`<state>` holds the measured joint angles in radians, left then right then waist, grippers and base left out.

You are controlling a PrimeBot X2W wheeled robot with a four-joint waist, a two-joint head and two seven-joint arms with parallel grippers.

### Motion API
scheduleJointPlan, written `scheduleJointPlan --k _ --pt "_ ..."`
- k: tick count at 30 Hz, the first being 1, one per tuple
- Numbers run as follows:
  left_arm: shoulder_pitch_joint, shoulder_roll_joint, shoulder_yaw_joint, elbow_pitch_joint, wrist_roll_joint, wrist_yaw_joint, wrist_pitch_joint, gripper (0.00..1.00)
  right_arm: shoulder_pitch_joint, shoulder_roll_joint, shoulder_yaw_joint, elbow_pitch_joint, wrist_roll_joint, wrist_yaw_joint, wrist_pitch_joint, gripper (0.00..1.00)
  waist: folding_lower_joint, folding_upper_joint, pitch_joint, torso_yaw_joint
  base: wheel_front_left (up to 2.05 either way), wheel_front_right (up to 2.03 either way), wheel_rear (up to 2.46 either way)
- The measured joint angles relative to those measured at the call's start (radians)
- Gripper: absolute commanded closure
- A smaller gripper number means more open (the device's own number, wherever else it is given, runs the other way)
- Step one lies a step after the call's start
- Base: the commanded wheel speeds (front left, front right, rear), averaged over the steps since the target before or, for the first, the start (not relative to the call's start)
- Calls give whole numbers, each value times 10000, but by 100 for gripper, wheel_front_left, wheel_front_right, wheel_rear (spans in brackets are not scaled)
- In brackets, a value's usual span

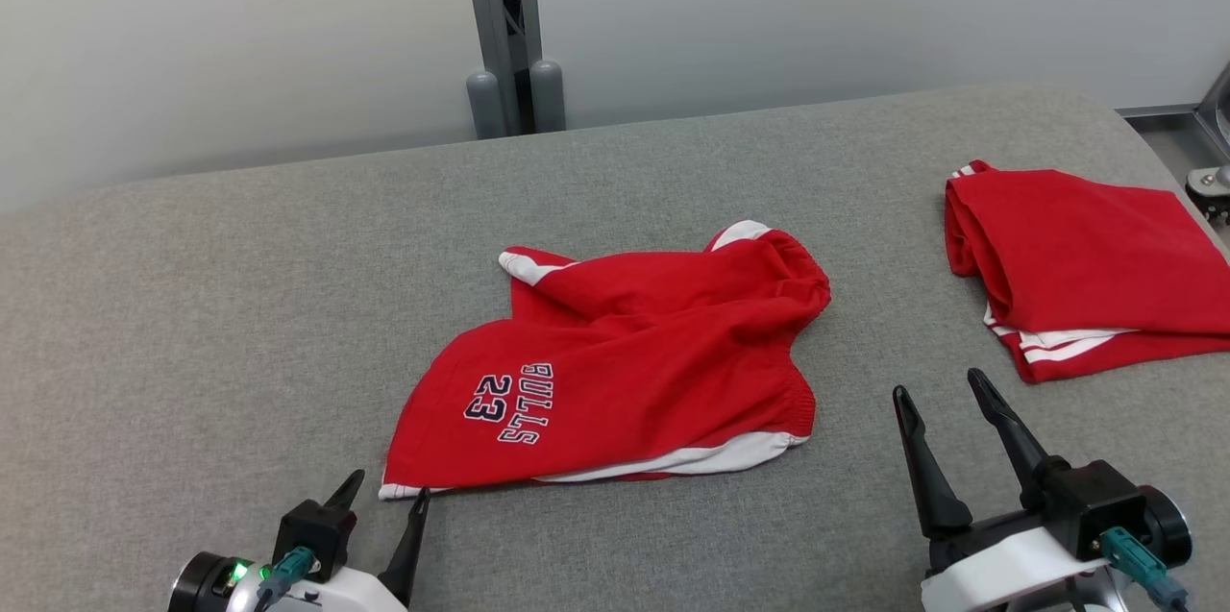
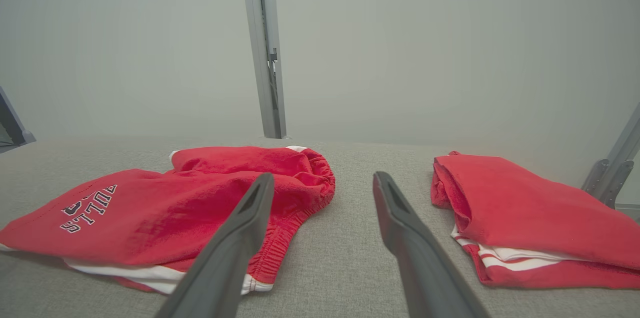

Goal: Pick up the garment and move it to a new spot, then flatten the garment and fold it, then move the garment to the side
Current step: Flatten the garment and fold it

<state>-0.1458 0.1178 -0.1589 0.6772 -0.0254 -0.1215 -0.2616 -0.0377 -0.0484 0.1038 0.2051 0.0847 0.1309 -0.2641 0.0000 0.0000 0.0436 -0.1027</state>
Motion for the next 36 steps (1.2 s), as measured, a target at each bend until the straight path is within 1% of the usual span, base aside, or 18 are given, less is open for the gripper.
scheduleJointPlan --k 10,13,18,24,26,32,36 --pt "-856 48 -174 1252 52 29 0 0 -263 0 58 -19 -79 0 0 0 0 0 398 -133 0 0 0" --pt "-987 56 -259 1432 69 36 -2 0 -308 -2 40 -17 -82 0 0 0 0 0 471 -143 0 0 0" --pt "-1052 245 -679 1411 286 2 -27 0 -340 -2 33 8 -96 0 0 0 0 0 500 -123 0 0 0" --pt "-1052 642 -1432 823 729 -2 -25 0 -404 0 50 46 -94 0 0 0 0 0 483 -81 0 0 0" --pt "-1034 700 -1494 744 744 42 -25 0 -408 0 56 61 -94 0 0 0 0 0 474 -79 0 0 0" --pt "-1017 815 -1705 1020 598 35 -27 0 -414 0 77 125 -92 0 0 0 0 0 436 -98 0 0 0" --pt "-1063 970 -2127 1187 688 -8 -31 0 -426 0 88 165 -92 0 0 0 0 0 380 -129 0 0 0"
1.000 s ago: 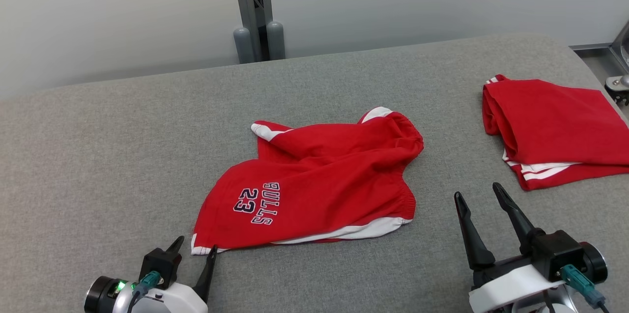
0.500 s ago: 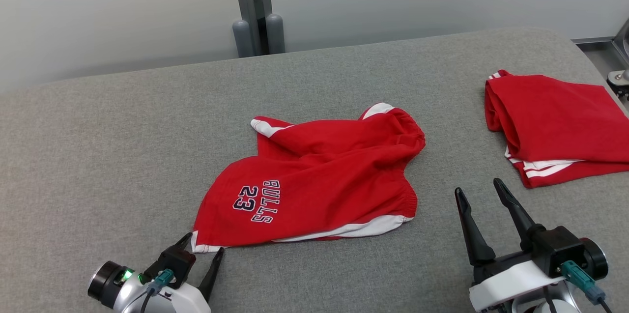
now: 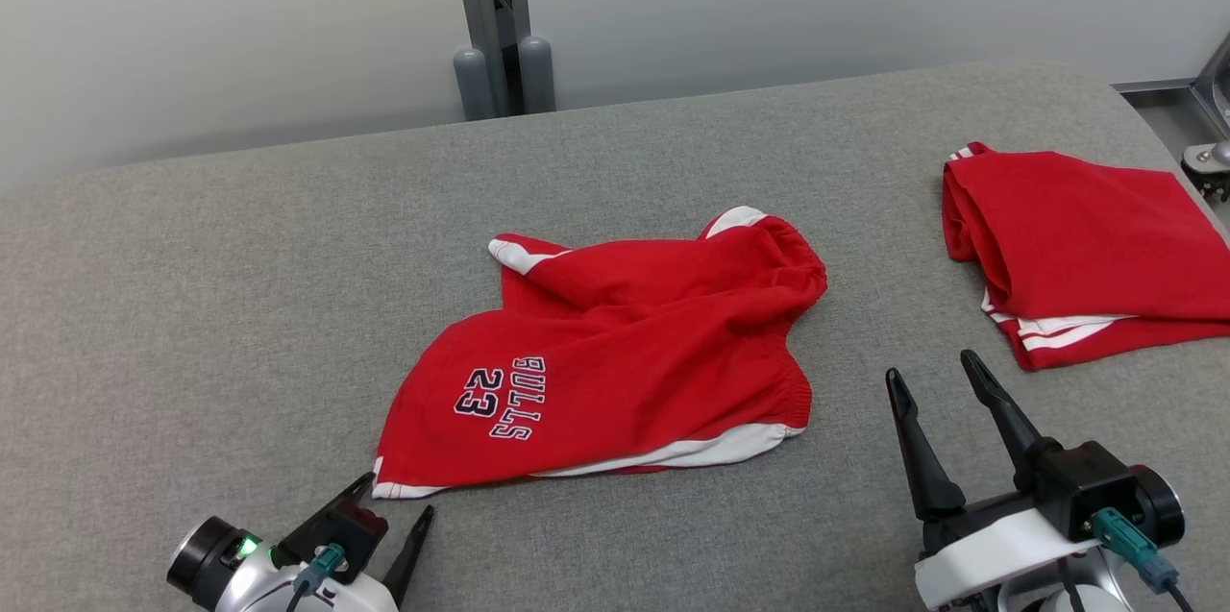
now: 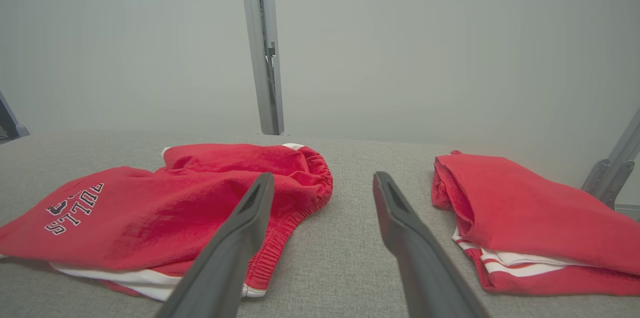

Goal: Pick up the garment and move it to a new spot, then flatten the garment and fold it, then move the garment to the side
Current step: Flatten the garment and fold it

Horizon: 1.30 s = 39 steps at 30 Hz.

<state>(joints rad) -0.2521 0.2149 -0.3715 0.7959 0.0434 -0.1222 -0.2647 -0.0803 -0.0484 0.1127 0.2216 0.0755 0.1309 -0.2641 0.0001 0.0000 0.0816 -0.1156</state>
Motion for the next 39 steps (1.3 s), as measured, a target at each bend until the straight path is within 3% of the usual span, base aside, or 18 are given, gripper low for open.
scheduleJointPlan --k 21,22,23,24,25,39 --pt "-436 194 -314 506 -564 -44 -13 0 -2 -2 -44 50 -2 0 0 0 -1 0 82 -122 0 0 0" --pt "-443 194 -332 514 -631 -44 -13 19 -2 0 -46 54 -2 0 0 0 -1 0 84 -127 0 0 0" --pt "-443 192 -355 516 -692 -46 -13 63 -2 0 -50 59 -2 0 0 0 -1 0 83 -130 0 0 0" --pt "-443 184 -384 510 -721 -59 -13 95 -2 -2 -58 63 0 0 0 0 -1 0 79 -131 0 0 0" --pt "-443 186 -410 504 -727 -59 -12 100 -2 -2 -61 69 0 0 0 0 -1 0 69 -129 0 0 0" --pt "-328 171 -500 -98 -1289 -61 6 100 12 -2 -59 453 -2 0 0 0 -1 0 -166 72 0 0 0"
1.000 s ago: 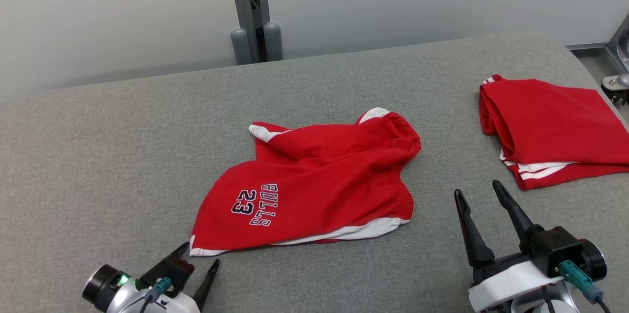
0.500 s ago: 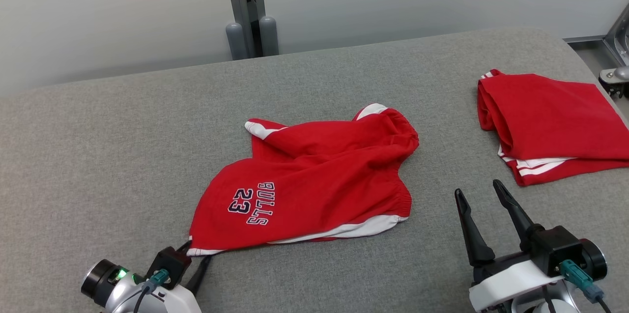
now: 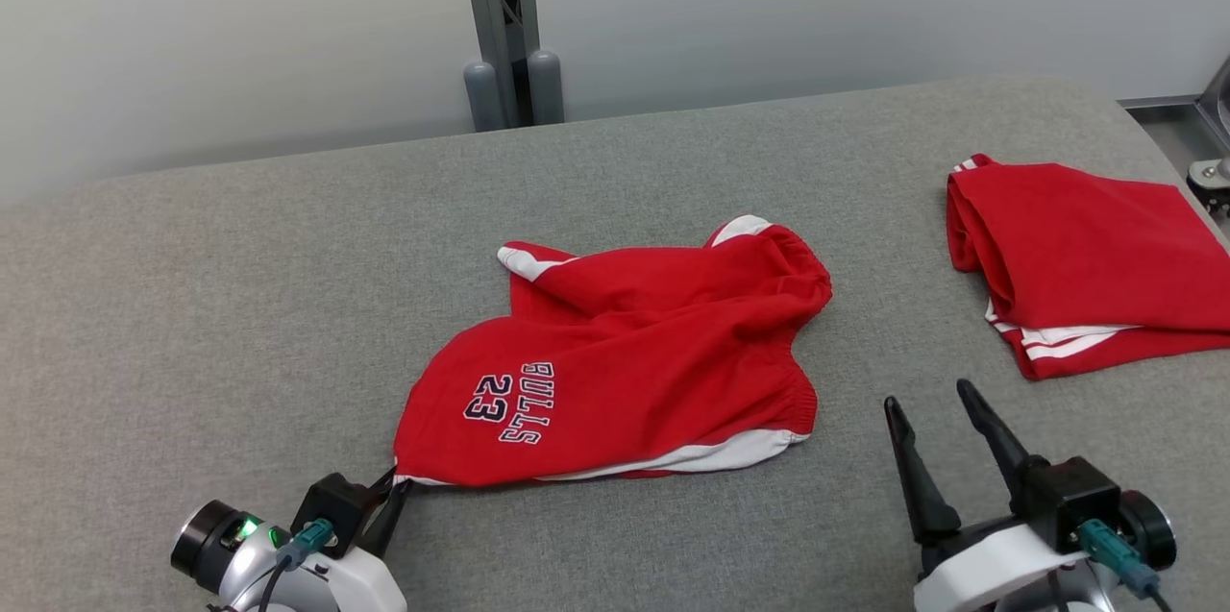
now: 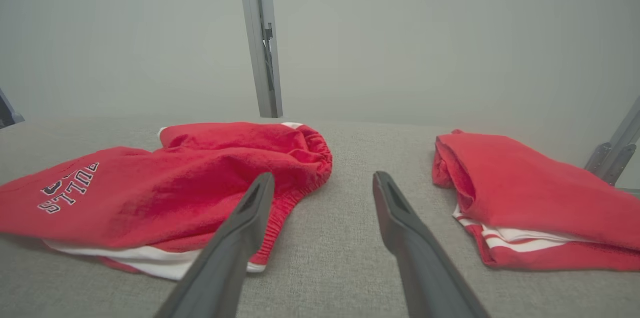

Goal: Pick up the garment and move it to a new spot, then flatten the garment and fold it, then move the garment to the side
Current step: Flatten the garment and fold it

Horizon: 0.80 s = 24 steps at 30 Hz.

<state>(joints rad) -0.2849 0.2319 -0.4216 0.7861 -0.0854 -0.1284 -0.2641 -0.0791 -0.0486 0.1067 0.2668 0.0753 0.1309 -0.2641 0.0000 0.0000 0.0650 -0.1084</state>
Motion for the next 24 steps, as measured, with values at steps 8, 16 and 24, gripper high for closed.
scheduleJointPlan --k 8,16,24 --pt "298 -63 52 -539 -244 0 0 100 -266 -211 872 1770 -52 0 -2 0 0 0 -239 248 0 0 0" --pt "251 -113 -290 -665 -387 0 0 100 -1398 -809 2207 3835 46 0 0 0 0 0 -78 574 0 0 0" --pt "0 -50 -539 -694 -504 -13 0 100 -2248 -1127 3158 4753 33 0 0 0 0 0 162 907 0 0 0"
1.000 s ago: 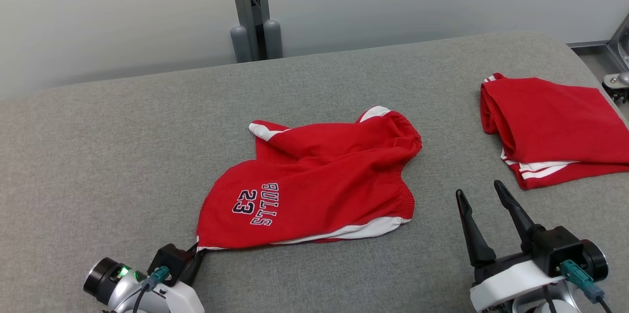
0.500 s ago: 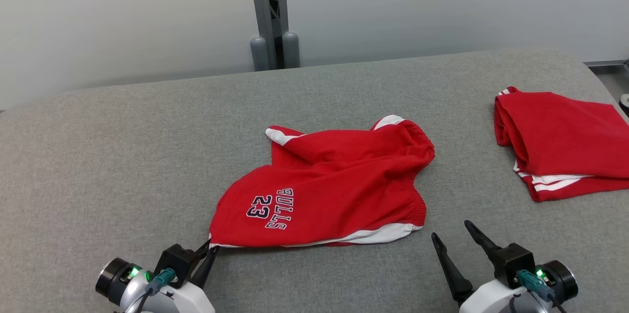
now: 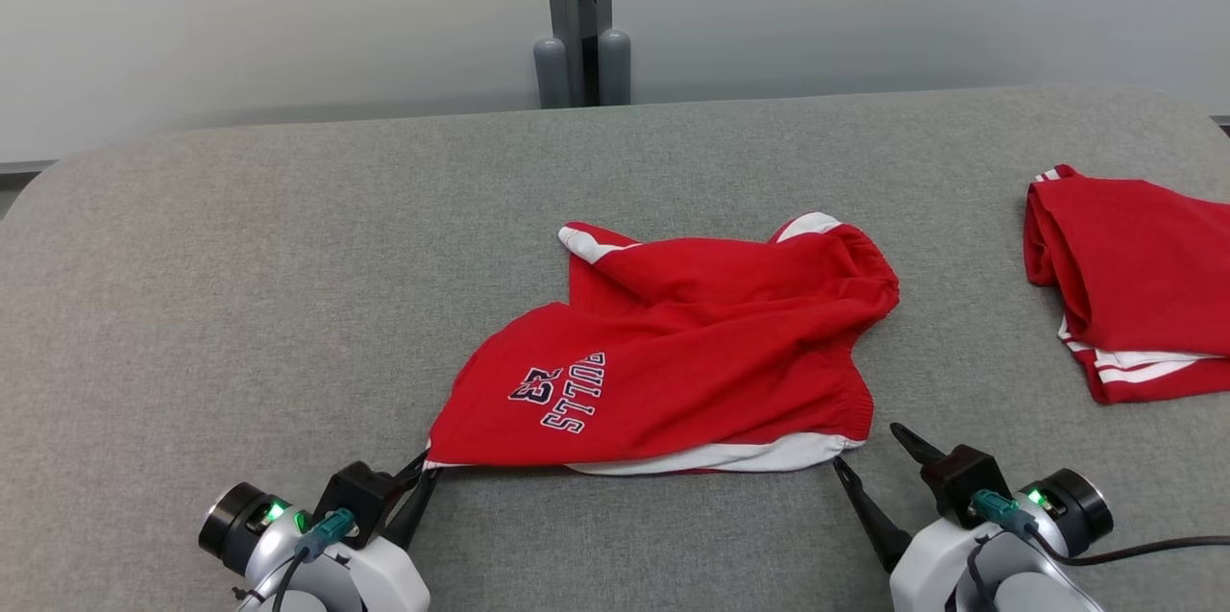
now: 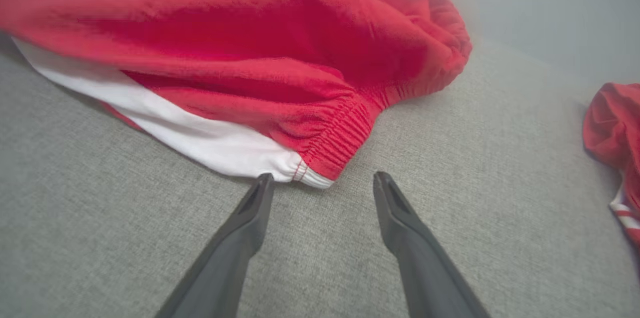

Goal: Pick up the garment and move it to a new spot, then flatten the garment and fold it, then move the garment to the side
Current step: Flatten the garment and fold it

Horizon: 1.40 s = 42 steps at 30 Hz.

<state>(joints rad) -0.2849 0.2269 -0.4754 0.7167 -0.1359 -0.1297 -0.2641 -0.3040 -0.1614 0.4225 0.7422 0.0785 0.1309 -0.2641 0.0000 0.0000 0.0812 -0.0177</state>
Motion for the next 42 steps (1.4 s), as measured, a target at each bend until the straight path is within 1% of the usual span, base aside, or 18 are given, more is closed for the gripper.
scheduleJointPlan --k 11,27,28,29,30,32,33,34,36,37,38,42 --pt "-74 54 -82 -25 -61 0 0 100 -471 -157 755 616 869 0 0 0 0 0 128 224 0 0 0" --pt "-210 73 -221 -38 -90 0 0 100 -853 -234 1381 869 1335 0 0 0 0 0 260 330 0 0 0" --pt "-228 79 -221 -40 -100 0 0 100 -877 -238 1406 871 1352 0 0 2 0 0 273 337 0 0 0" --pt "-240 84 -221 -40 -100 0 0 100 -889 -242 1434 878 1384 0 0 7 0 0 284 343 0 0 0" --pt "-254 90 -221 -38 -100 0 0 100 -902 -245 1465 886 1427 0 0 9 0 0 294 349 0 0 0" --pt "-261 96 -221 -38 -100 0 0 100 -925 -259 1519 882 1507 0 0 6 0 0 312 360 0 0 0" --pt "-261 98 -221 -38 -100 0 0 100 -937 -261 1542 882 1546 0 0 11 0 0 320 366 0 0 0" --pt "-262 98 -221 -38 -100 0 0 100 -951 -265 1561 882 1584 0 0 42 0 0 327 372 0 0 0" --pt "-267 98 -221 -35 -100 0 0 100 -974 -280 1607 884 1622 0 0 66 0 0 335 385 0 0 0" --pt "-267 100 -221 -29 -100 0 0 100 -974 -286 1632 888 1645 0 0 82 0 0 331 389 0 0 0" --pt "-268 100 -221 -27 -100 0 0 100 -976 -286 1657 890 1680 0 0 100 0 0 329 390 0 0 0" --pt "-269 104 -219 0 -102 0 0 100 -988 -303 1707 890 1741 0 0 100 0 0 314 388 0 0 0"
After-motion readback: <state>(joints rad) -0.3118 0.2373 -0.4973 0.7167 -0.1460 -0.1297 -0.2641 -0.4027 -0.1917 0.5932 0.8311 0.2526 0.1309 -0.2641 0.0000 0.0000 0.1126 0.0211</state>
